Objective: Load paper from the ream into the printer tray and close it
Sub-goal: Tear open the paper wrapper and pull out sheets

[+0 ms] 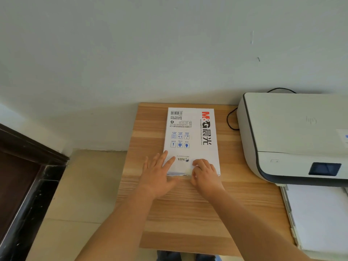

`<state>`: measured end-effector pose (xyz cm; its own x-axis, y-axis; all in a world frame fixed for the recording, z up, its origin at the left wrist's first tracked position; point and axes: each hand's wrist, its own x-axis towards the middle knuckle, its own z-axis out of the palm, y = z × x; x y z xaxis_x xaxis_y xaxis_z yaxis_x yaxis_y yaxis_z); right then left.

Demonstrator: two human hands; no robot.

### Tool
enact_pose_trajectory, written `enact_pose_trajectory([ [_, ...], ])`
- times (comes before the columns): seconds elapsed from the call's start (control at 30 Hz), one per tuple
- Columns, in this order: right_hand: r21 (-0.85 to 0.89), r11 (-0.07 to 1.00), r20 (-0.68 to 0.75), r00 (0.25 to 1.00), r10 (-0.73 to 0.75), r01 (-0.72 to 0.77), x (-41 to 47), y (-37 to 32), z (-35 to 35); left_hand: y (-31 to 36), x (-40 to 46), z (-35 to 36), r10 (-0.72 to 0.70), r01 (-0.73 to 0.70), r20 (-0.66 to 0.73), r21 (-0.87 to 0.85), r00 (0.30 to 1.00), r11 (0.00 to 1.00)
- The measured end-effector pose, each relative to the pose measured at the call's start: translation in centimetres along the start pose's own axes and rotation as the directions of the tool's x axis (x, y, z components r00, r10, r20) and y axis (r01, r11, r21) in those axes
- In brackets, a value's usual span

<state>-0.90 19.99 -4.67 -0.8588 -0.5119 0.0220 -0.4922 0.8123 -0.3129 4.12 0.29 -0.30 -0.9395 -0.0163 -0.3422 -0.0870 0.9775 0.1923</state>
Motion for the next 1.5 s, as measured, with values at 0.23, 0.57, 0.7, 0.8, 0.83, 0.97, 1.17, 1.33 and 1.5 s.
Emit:
enact_pose_trajectory([
  [0.23, 0.023, 1.000, -0.039, 0.999, -0.019, 0.020, -2.0, 0.2, 0.4, 1.0, 0.7, 0.0, 0.011, -0.011, 0.002, -0.002, 1.000, 1.000],
  [0.57, -0.070, 0.994, -0.006, 0.996, -0.084, 0.083, -4.8, -0.6, 3.1, 1.1, 1.0, 0.5, 0.018, -0.018, 0.013, 0.010, 1.000, 1.000],
  [0.7, -0.060, 0.993, -0.022, 0.994, -0.104, 0.102, -5.4, -0.5, 3.2, 0.8, 1.1, 0.7, 0.011, -0.011, 0.011, 0.009, 1.000, 1.000],
  [0.8, -0.026, 0.994, -0.024, 0.994, -0.105, 0.105, -5.6, -0.2, 2.2, 0.8, 1.3, 0.7, 0.012, -0.012, 0.006, 0.009, 1.000, 1.000],
  [0.83, 0.016, 0.995, -0.049, 0.994, -0.093, 0.093, -5.6, -0.1, 1.8, 0.8, 1.3, 0.7, 0.013, -0.013, 0.005, 0.008, 1.000, 1.000],
  [0.97, 0.183, 0.980, -0.189, 0.975, 0.118, -0.083, -4.2, 1.0, 0.3, 1.0, 1.7, 0.6, 0.013, -0.013, 0.002, -0.011, 1.000, 1.000],
  [1.17, 0.002, 0.948, -0.024, 0.948, 0.317, -0.317, -3.3, 3.4, 0.6, 1.3, 1.7, 0.9, 0.021, -0.021, 0.013, 0.002, 1.000, 1.000],
  [1.33, -0.032, 0.934, -0.034, 0.934, 0.355, -0.356, -3.3, 3.8, 1.8, 0.8, 1.7, 1.0, 0.024, -0.025, 0.013, 0.020, 1.000, 0.999],
  [1.5, -0.085, 0.912, -0.046, 0.916, 0.399, -0.401, -3.5, 4.4, 1.7, 0.8, 1.7, 1.1, 0.035, -0.035, 0.013, 0.001, 0.999, 0.999],
])
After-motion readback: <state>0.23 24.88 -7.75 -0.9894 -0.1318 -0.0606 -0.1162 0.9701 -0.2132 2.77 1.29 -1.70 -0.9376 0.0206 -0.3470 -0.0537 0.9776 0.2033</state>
